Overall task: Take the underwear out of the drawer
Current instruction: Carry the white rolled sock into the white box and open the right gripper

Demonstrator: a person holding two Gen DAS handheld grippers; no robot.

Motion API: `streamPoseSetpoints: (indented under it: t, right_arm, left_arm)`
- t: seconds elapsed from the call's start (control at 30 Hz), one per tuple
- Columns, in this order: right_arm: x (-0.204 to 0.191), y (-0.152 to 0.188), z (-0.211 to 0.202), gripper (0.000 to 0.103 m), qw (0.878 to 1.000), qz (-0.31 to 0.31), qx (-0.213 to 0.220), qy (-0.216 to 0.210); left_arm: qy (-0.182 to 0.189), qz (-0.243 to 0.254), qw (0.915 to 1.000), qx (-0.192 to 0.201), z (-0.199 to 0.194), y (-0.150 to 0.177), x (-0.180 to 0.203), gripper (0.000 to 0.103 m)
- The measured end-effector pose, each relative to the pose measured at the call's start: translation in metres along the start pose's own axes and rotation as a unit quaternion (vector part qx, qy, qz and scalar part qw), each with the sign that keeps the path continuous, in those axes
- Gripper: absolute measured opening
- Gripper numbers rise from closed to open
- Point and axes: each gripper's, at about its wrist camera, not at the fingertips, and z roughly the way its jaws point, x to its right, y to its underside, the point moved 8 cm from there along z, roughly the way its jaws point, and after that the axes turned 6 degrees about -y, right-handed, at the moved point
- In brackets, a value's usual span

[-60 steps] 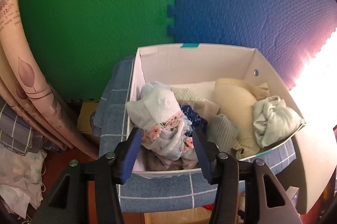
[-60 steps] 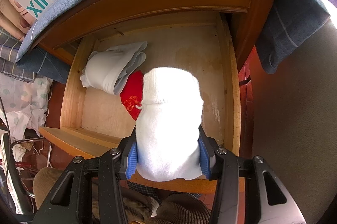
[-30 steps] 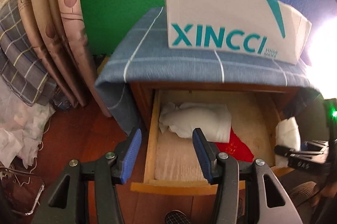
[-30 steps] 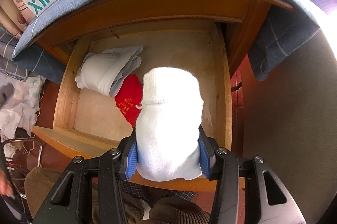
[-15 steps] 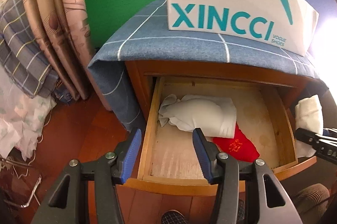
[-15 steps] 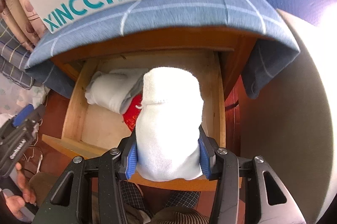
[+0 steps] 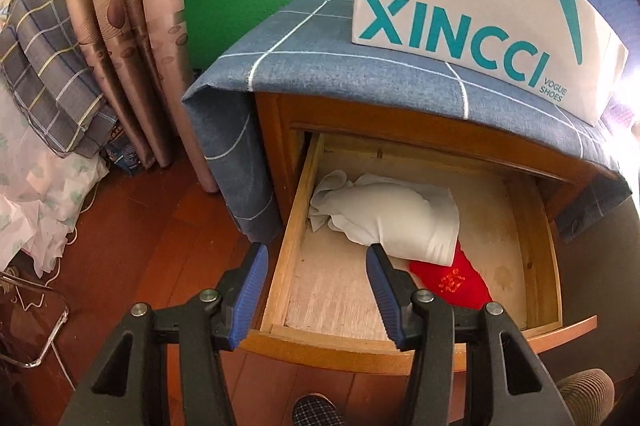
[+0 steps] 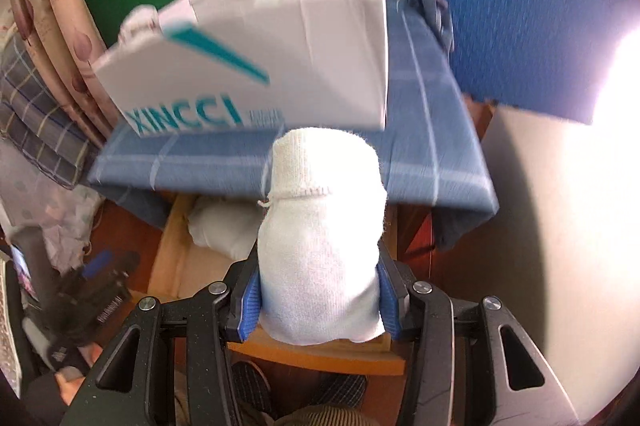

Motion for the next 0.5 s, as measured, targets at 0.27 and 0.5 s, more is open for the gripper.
streamPoseSetpoints:
  t: [0.27, 0.5]
  right_arm:
    - [-0.024, -0.074, -0.051, 0.045, 0.998, -0.034, 0.055, 0.000]
    - [-0.049, -0.131, -0.052, 0.045, 0.996, -0.044, 0.071, -0.015]
  left_arm:
    - [0.004, -0.009, 1.0000, 0.001, 0.000, -0.001, -0.003, 0.052]
    - [0.007, -0.010, 0.9999, 0.000, 0.000, -0.001, -0.002, 0.052]
